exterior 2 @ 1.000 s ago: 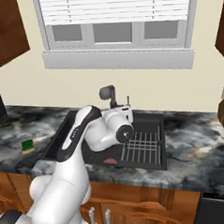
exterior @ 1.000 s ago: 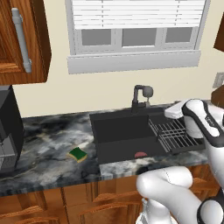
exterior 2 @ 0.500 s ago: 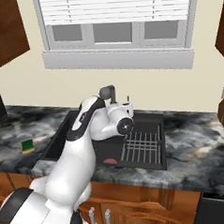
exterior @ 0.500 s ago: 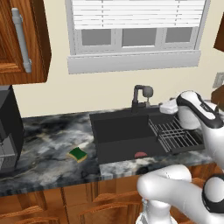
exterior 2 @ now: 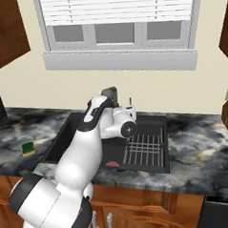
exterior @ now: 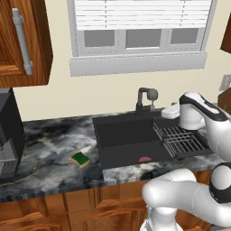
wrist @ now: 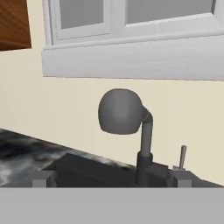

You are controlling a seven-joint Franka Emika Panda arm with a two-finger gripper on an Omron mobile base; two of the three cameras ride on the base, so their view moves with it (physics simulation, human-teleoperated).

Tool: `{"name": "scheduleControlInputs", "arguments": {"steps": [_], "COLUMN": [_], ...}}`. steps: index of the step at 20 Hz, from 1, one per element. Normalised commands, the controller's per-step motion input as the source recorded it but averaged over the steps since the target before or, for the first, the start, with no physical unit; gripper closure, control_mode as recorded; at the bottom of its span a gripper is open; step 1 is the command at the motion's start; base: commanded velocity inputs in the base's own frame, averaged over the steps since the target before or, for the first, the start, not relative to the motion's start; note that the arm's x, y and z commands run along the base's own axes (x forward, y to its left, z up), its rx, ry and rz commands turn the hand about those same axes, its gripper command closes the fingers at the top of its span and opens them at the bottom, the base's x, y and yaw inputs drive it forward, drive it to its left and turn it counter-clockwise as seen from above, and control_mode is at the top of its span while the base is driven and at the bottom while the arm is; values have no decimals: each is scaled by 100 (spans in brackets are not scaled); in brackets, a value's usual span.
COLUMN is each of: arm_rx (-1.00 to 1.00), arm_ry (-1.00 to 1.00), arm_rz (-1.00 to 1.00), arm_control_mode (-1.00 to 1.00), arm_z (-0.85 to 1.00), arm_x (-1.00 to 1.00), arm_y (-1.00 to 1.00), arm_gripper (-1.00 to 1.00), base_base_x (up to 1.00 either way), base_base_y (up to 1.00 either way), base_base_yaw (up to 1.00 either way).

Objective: Soak the sponge with water for a few seconds and then drop it inside the sink.

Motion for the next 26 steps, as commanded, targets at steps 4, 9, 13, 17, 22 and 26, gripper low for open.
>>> {"name": "scheduleControlInputs", "arguments": {"steps": [4,9,13,17,22,26], "arm_rx": [0,0,0,0,0,0], "arm_ry": [0,0,0,0,0,0], "arm_rz": [0,0,0,-1,0,0], "arm_control_mode": [-100,-100,-100,-100,-100,-100], "arm_z": [-11,-6,-3,-10,-9,-2], "arm_x": [17,12,3,0,7,17], "arm_y": [0,-12,-17,-25,-10,0], "arm_gripper": [-100,-100,-100,-100,-100,-100], "base_base_x": [0,0,0,0,0,0], "base_base_y": [0,0,0,0,0,0], "base_base_yaw": [0,0,0,0,0,0]}}
